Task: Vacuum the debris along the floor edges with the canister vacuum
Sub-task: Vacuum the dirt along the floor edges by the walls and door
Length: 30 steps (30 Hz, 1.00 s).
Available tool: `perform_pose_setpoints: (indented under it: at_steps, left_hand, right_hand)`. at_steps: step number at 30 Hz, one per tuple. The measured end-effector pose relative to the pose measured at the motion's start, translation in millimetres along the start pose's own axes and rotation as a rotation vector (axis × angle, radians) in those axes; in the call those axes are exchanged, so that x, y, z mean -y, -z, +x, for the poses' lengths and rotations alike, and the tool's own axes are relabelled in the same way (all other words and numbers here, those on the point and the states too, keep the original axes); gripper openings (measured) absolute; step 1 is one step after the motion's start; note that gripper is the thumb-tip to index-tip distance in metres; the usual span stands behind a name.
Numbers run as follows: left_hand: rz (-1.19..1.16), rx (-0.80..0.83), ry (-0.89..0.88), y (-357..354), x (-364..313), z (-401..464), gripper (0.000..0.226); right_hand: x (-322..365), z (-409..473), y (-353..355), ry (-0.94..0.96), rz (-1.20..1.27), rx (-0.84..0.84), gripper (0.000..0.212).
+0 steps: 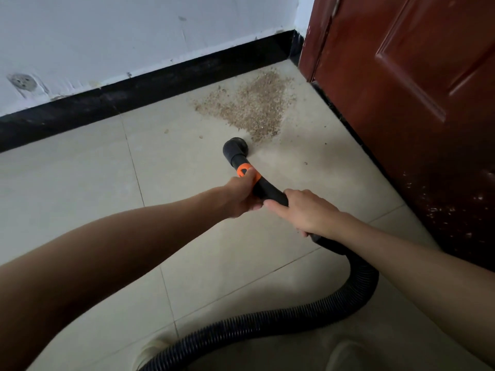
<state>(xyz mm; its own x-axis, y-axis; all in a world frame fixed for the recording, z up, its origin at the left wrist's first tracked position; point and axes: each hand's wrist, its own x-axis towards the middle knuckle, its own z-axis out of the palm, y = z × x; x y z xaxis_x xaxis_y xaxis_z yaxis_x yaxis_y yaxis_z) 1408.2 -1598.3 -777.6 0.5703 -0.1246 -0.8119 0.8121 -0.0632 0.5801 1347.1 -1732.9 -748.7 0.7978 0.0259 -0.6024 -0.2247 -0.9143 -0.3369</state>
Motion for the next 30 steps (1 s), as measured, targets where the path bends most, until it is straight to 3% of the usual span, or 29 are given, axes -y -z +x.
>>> perform_pose_setpoints:
  at_steps: [6, 10, 17, 22, 30]
  left_hand:
    - [-0.061, -0.072, -0.031, -30, -16, 4, 0.022]
    - [-0.290, -0.177, -0.061, -39, 13, 4, 0.022]
    - [-0.327, -0.310, -0.120, -46, 72, -28, 0.035]
    - [-0.319, -0.304, -0.113, -44, 69, -46, 0.031]
    - [-0.310, -0.151, -0.079, -63, 71, -59, 0.026]
  right_hand:
    - [-10, 8, 13, -0.019, 0.074, 0.005, 0.052]
    - [-18, -4, 3, 0.022, 0.065, 0.075, 0.050]
    - [-30, -38, -19, 0.112, -0.020, 0.174, 0.050]
    - [-19, -52, -17, 0.077, 0.012, 0.213, 0.050]
    - [-30, -81, -9, -0.025, 0.131, 0.206, 0.052]
